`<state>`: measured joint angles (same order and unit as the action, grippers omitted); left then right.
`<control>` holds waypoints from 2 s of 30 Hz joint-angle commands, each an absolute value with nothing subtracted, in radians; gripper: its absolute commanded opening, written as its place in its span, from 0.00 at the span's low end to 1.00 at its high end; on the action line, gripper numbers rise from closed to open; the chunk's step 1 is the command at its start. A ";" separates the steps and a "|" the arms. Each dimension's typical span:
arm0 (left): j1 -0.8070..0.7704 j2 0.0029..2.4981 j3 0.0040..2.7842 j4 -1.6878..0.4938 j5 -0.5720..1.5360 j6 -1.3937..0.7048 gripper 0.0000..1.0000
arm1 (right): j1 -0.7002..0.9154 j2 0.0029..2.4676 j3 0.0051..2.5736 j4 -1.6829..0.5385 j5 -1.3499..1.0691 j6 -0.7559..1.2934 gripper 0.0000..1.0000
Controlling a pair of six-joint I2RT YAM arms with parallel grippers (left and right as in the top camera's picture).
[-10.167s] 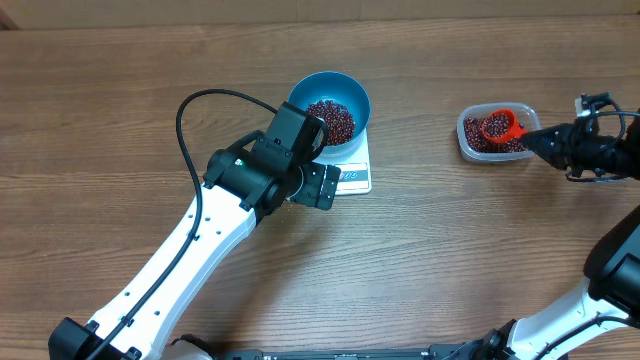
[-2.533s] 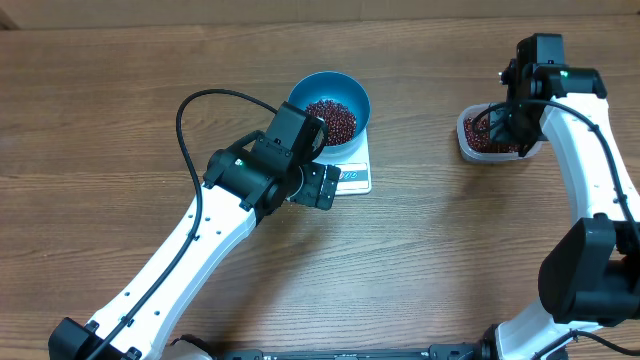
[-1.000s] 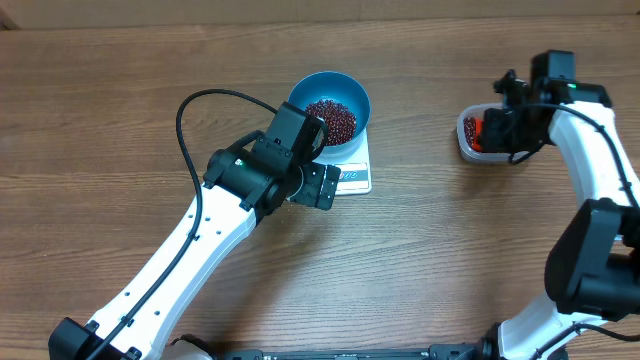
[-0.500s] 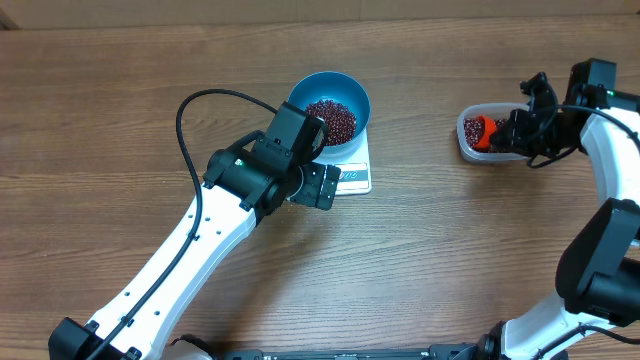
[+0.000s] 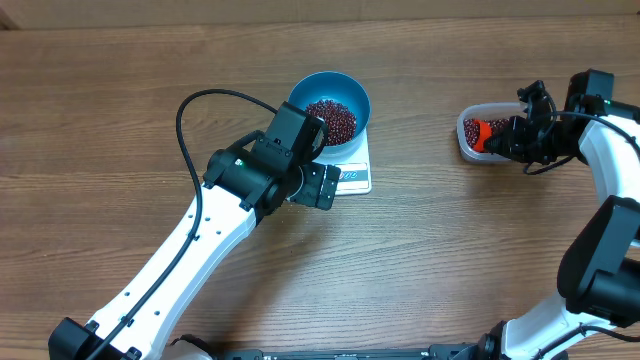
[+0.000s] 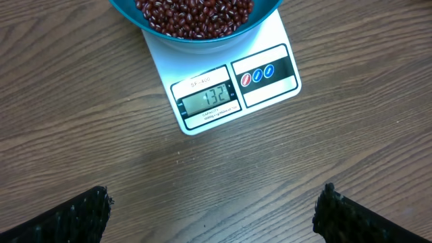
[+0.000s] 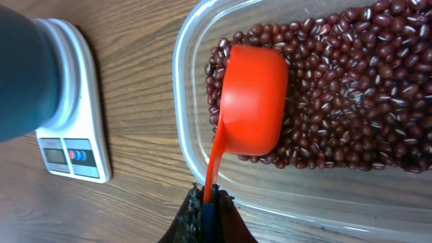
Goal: Scoop item into bowl and weigh 150g on scale
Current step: 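Dip the scoop into the tub and scoop beans with the right gripper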
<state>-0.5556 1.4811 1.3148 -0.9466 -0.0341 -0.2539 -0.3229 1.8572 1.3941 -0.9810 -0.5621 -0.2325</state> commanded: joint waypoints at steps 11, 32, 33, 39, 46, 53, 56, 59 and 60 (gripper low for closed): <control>-0.555 1.473 1.309 -0.945 -0.044 -0.239 1.00 | -0.395 1.860 1.380 -1.011 -0.735 -0.233 0.04; -0.555 1.473 1.309 -0.945 -0.044 -0.239 0.99 | -0.513 1.860 1.380 -1.081 -0.814 -0.233 0.03; -0.555 1.473 1.309 -0.945 -0.044 -0.239 1.00 | -0.521 1.860 1.380 -1.084 -0.821 -0.233 0.04; -0.555 1.473 1.309 -0.945 -0.044 -0.239 0.99 | -0.566 1.860 1.380 -1.096 -0.886 -0.233 0.04; -0.555 1.473 1.309 -0.945 -0.044 -0.239 0.99 | -0.580 1.860 1.380 -1.110 -0.913 -0.234 0.04; -0.555 1.473 1.309 -0.945 -0.044 -0.239 0.99 | -0.580 1.860 1.380 -1.118 -1.061 -0.237 0.04; -0.555 1.473 1.309 -0.945 -0.044 -0.239 0.99 | -0.580 1.860 1.380 -1.121 -1.123 -0.237 0.04; -0.555 1.473 1.309 -0.945 -0.044 -0.239 0.99 | -0.568 1.860 1.382 -1.120 -1.128 -0.240 0.03; -0.555 1.473 1.309 -0.945 -0.044 -0.239 0.99 | -0.561 1.859 1.382 -1.120 -1.129 -0.241 0.04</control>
